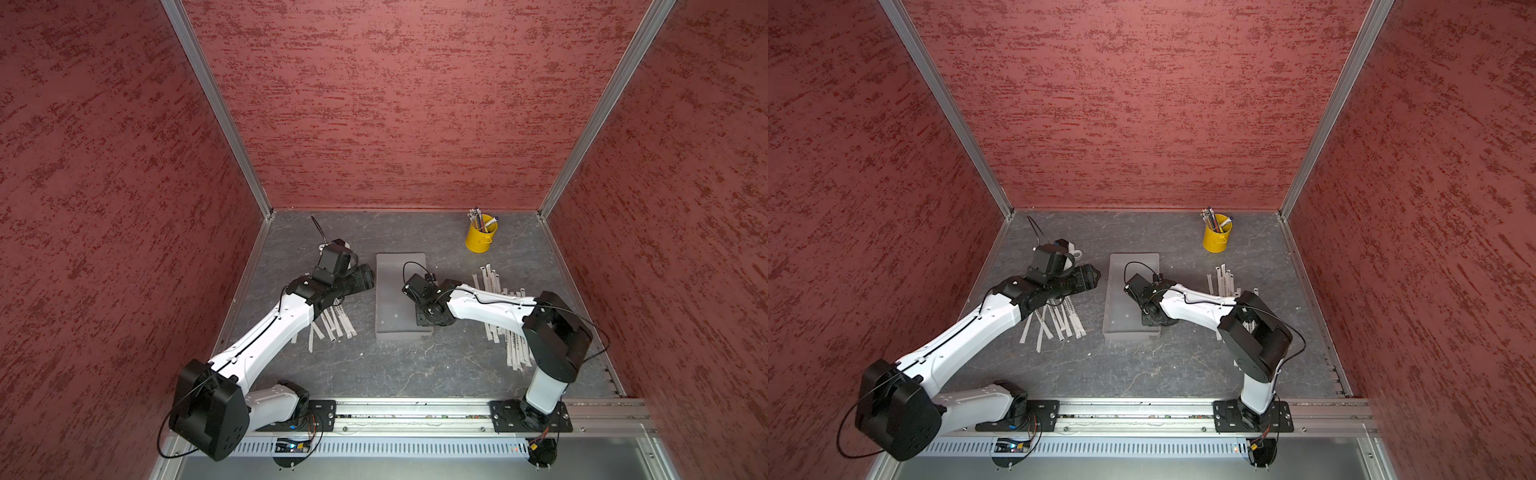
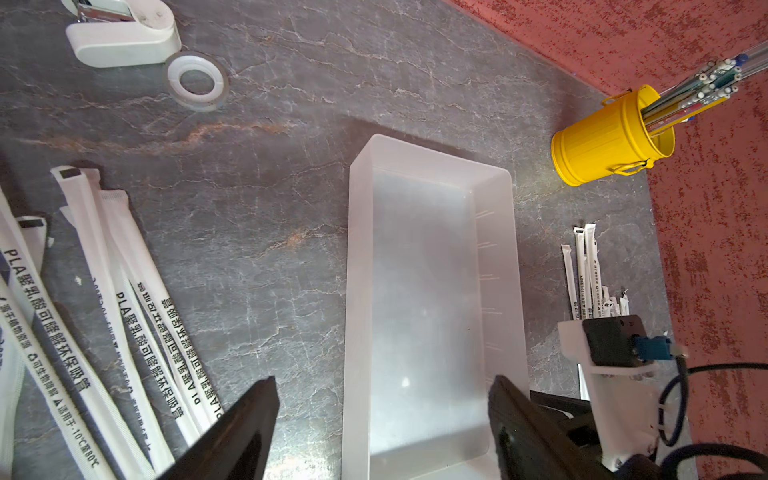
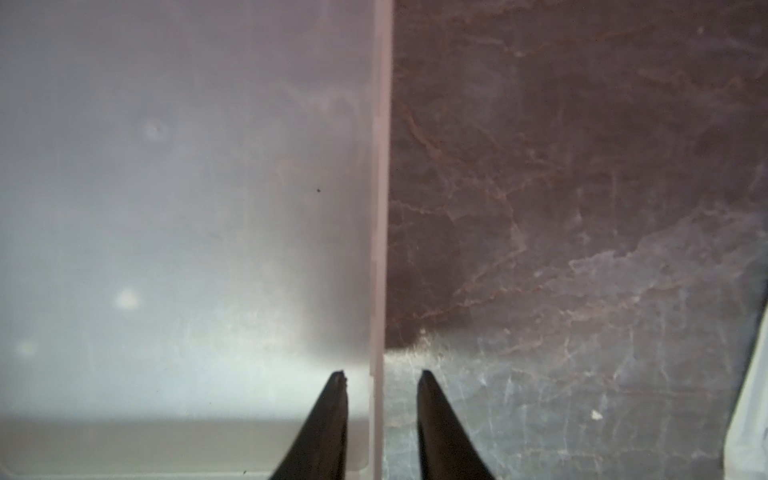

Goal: Put the straws into the storage box
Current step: Move the storage box to the center of the board, then pick up the straw from the center of the board.

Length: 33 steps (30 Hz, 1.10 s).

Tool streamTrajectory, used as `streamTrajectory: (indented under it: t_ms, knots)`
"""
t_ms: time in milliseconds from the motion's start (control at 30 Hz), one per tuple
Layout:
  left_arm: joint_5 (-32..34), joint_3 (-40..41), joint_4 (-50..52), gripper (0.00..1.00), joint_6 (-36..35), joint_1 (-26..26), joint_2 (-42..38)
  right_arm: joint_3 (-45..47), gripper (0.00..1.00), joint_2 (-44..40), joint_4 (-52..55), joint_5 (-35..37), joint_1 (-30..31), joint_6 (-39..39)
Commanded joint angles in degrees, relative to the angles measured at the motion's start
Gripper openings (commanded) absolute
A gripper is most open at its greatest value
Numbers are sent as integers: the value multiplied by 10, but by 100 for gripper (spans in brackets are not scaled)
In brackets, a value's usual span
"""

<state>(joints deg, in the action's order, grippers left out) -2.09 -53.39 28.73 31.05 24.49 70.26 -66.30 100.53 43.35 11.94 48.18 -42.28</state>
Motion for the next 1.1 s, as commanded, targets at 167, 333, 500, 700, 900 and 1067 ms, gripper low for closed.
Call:
streamTrajectory:
  t_ms: [167, 333, 500, 700, 900, 1067]
  knots:
    - [-6, -56, 49, 89, -48, -24, -6, 34, 38, -165, 79, -24, -177, 89]
    - [-15, -90, 35, 92, -25, 42, 43, 85, 34, -151, 23, -28, -286, 141]
    - [-5, -89, 19, 93, -12, 92, 82, 94, 29, -99, -13, -37, -311, 153]
    - [-20, -65, -1, 93, -12, 72, 84, 89, 29, -48, -43, -46, -320, 162]
    - [-42, -45, -17, 93, -9, 46, 81, 67, 29, -8, -49, -29, -329, 172]
    - [-52, -22, -33, 91, -7, 22, 72, 71, 12, 5, -66, -54, -326, 174]
